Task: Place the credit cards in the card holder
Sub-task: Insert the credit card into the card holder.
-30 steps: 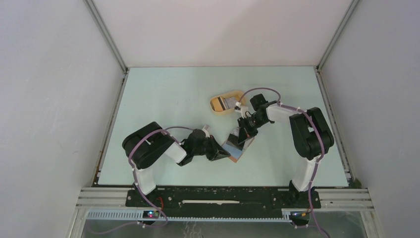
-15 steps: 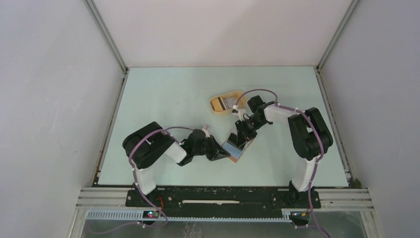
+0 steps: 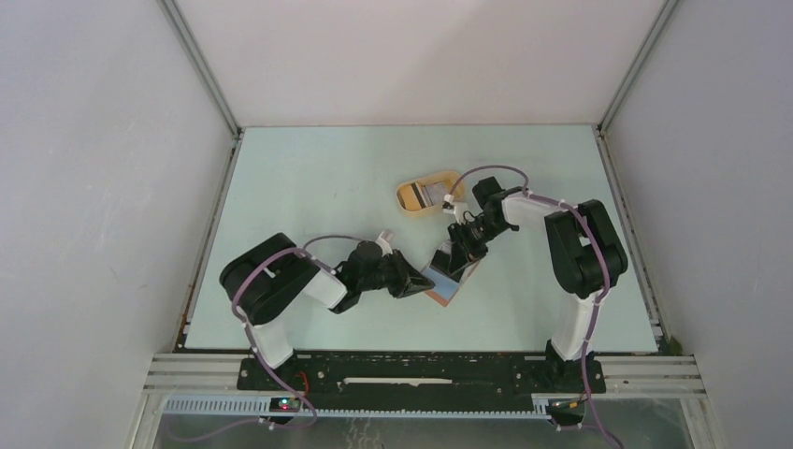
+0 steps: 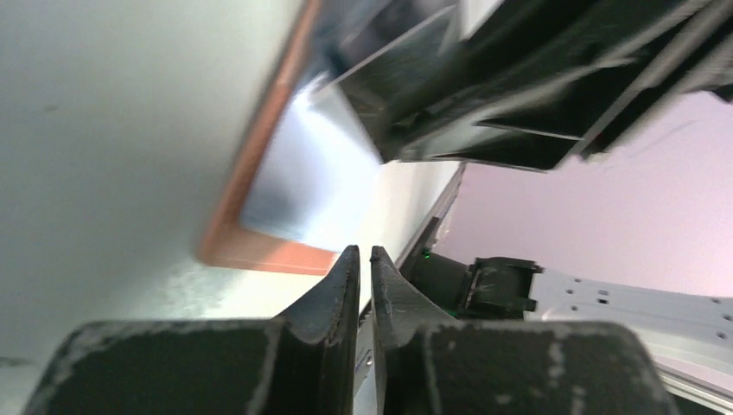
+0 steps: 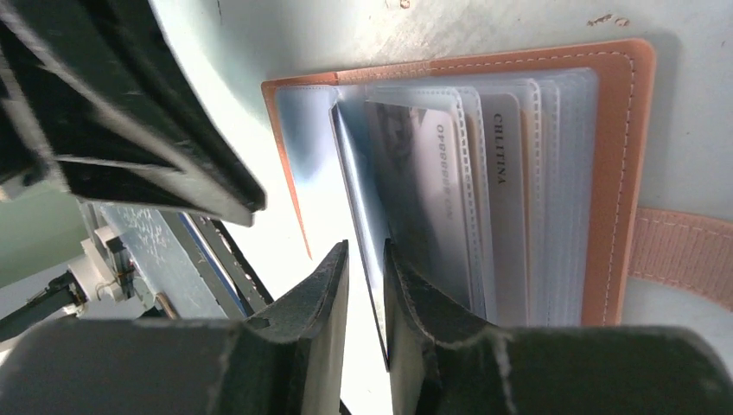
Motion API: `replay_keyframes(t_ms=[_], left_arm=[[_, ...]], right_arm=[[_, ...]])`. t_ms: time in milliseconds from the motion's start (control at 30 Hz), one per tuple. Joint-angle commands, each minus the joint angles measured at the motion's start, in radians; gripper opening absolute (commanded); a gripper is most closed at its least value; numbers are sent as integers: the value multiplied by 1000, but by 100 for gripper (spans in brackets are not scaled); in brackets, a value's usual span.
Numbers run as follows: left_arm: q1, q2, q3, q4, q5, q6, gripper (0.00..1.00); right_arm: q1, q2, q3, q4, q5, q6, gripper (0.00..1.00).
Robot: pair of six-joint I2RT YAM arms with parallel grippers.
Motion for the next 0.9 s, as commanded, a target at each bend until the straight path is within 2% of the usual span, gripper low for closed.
replay_keyframes(t_ms=[0,133,300,567,867], left_arm=[[29,-103,-2,53,-9,12,15],[52,-146,10,12,-9,40,16],[93,-161,59,-67,-1,97,16],[122,-79,261,-203,19,196,16],[120,23,415,-341,-20,201,14]], right_arm=[[-1,38,43,-25,-32,-24,29],[-2,56,49,-35,-45,-28,25],[-1,81,58,-49,-49,-29,15],[-4,107,69,-62,-57,-31,13],[-6,111,70,-63,-61,-28,13]])
